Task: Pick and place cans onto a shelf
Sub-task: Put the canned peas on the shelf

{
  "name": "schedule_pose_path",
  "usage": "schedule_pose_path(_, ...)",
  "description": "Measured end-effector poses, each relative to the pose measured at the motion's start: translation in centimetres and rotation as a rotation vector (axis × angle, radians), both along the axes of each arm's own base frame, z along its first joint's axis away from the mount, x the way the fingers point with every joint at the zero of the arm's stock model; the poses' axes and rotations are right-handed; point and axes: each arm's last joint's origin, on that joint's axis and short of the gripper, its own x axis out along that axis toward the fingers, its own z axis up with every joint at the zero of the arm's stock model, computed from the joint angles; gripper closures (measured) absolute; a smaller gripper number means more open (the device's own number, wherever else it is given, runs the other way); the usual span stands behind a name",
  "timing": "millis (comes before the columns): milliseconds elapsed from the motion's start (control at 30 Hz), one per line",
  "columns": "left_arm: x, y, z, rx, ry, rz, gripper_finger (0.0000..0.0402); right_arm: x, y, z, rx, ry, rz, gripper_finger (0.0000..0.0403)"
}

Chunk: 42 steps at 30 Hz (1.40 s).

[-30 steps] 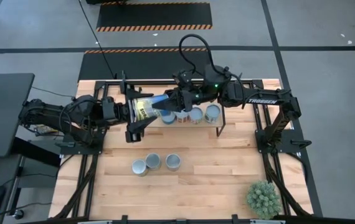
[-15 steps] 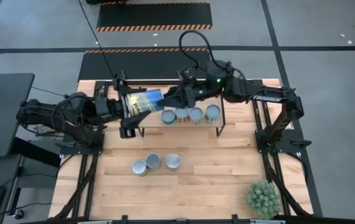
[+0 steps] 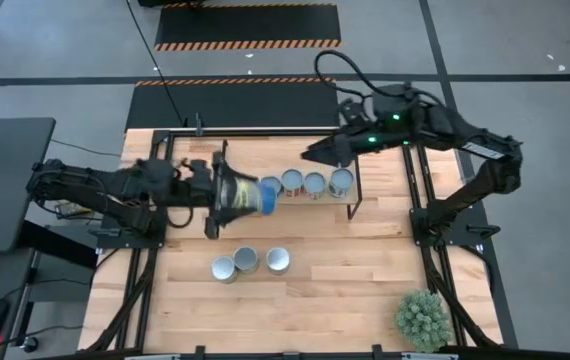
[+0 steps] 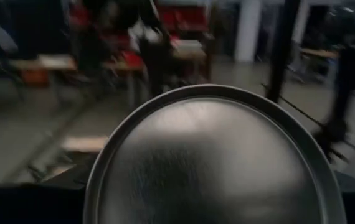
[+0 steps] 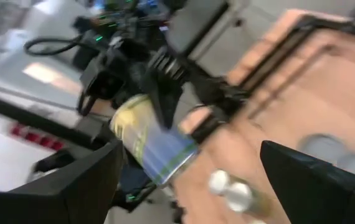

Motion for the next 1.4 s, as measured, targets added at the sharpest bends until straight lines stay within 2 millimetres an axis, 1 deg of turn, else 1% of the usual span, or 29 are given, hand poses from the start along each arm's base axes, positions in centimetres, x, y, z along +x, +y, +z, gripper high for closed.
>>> schedule_pose_path(133, 0.2, -1.0, -1.2, -0.05, 0.113, -0.085, 0.0094, -2.2, 0.8, 0.3, -0.023, 0.049, -0.052, 0.0019)
schedule_pose_path(200, 0.4, -1.8, -2.1, -0.071, 0.185, -0.133, 0.0094, -2.6, 1.2, 0.1, -0.027, 0.076, -0.063, 0.0019)
schedule_pose_path(267, 0.8, -2.7, -2.7, -0.089, 0.23, -0.172, 0.0094, -2.5, 1.6, -0.1, -0.027, 0.1, -0.063, 0.0019)
schedule_pose_path(367, 1.0, -4.3, -3.8, -0.102, 0.311, -0.224, 0.0094, -1.7, 2.6, -0.6, -0.036, 0.123, -0.041, 0.0019)
schedule_pose_path(433, 1.3, -5.5, -4.5, -0.1, 0.348, -0.257, 0.0094, -0.8, 3.2, -1.2, -0.047, 0.152, -0.034, 0.0019)
schedule_pose_path(567, 1.9, -7.9, -6.1, -0.122, 0.42, -0.278, 0.0094, 0.7, 4.7, -2.4, -0.061, 0.205, -0.033, 0.0019)
schedule_pose_path(700, 2.8, -10.6, -8.5, -0.121, 0.509, -0.282, 0.0093, 2.0, 6.6, -3.5, -0.05, 0.235, -0.027, 0.0023)
schedule_pose_path(800, 3.7, -12.5, -10.2, -0.099, 0.531, -0.277, 0.0092, 2.6, 8.3, -4.1, -0.027, 0.255, -0.02, 0.003)
schedule_pose_path(900, 4.9, -14.1, -11.6, -0.103, 0.496, -0.264, 0.0092, 2.8, 10.2, -4.7, 0.001, 0.275, 0.011, 0.0034)
schedule_pose_path(1033, 6.9, -15.4, -13.7, -0.157, 0.445, -0.212, 0.0091, 2.0, 12.2, -5.4, -0.009, 0.342, 0.02, 0.0034)
schedule_pose_path(1133, 8.5, -15.9, -15.2, -0.179, 0.392, -0.177, 0.0091, 0.8, 13.2, -6.3, -0.043, 0.456, 0.023, 0.0034)
schedule_pose_path(1233, 9.9, -16.1, -16.7, -0.2, 0.376, -0.143, 0.0091, -0.5, 14.0, -7.1, -0.074, 0.555, 0.017, 0.0034)
schedule_pose_path(1300, 11.0, -16.4, -17.2, -0.19, 0.386, -0.134, 0.0091, -0.9, 14.5, -7.6, -0.116, 0.609, 0.042, 0.0034)
schedule_pose_path(1400, 12.9, -16.6, -17.5, -0.178, 0.385, -0.14, 0.0091, -1.4, 15.4, -8.2, -0.2, 0.652, 0.116, 0.0034)
